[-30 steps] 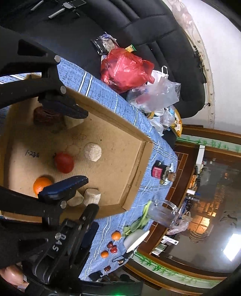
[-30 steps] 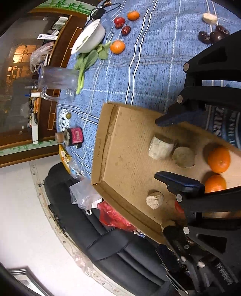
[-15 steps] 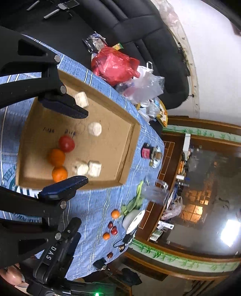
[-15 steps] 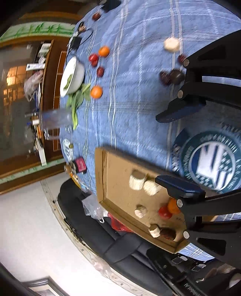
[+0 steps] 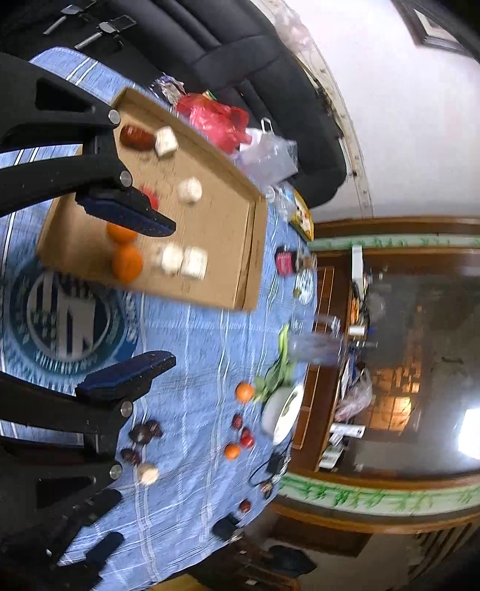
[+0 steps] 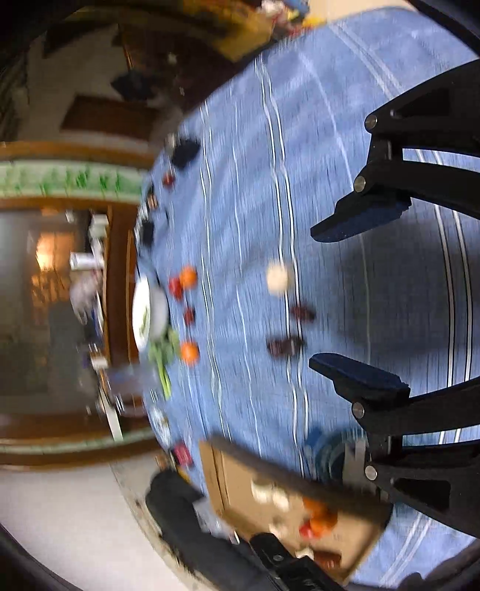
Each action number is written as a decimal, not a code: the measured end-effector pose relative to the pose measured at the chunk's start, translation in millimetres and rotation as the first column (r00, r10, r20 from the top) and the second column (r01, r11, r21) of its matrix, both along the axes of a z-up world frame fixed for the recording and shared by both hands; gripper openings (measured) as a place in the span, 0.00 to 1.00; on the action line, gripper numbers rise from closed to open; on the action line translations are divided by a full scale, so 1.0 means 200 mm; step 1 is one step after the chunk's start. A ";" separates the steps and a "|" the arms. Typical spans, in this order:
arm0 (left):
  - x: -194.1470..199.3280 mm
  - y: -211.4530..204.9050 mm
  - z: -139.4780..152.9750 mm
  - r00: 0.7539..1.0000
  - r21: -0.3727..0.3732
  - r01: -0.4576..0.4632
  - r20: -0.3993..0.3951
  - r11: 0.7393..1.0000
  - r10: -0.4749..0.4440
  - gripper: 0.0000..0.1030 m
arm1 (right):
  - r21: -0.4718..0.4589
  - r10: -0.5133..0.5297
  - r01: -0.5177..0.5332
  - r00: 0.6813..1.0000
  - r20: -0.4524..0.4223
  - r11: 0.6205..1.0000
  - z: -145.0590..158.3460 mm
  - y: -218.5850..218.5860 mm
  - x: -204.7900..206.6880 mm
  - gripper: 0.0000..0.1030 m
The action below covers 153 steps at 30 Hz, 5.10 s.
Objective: Organize fruits
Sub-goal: 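Withdraw both tools from the tray toward the dates and cube on the table, then move the left tool to a dark red date while the right tool approaches a white cube, then close the left tool on the date while the right tool grasps the white cube, then lift the date and the white cube and carry them toward the tray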
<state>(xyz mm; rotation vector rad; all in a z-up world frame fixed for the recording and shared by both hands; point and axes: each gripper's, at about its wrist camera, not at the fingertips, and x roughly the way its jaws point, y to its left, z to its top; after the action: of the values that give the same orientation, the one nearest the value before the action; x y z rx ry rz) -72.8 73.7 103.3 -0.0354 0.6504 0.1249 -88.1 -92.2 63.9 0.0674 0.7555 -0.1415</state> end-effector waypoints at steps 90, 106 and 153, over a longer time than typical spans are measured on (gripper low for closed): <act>0.36 -0.18 -0.28 0.939 -0.204 0.252 -0.185 0.946 -0.290 0.41 | 0.223 0.222 -0.190 0.966 -0.130 0.956 -0.29 -0.30 0.53 0.46; 0.36 -0.24 -0.29 0.931 -0.187 0.275 -0.192 0.943 -0.309 0.41 | 0.237 0.213 -0.180 0.969 -0.122 0.955 -0.29 -0.31 0.53 0.29; 0.48 -0.54 -0.45 0.846 -0.244 0.457 -0.178 0.855 -0.503 0.19 | 0.212 0.119 -0.099 0.990 -0.081 0.972 -0.25 -0.43 0.49 0.29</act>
<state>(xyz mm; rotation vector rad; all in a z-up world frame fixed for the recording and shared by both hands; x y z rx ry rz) 22.9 -33.8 12.6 -0.0431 0.8914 -0.4324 9.5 -179.1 13.7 0.2190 0.8632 0.0400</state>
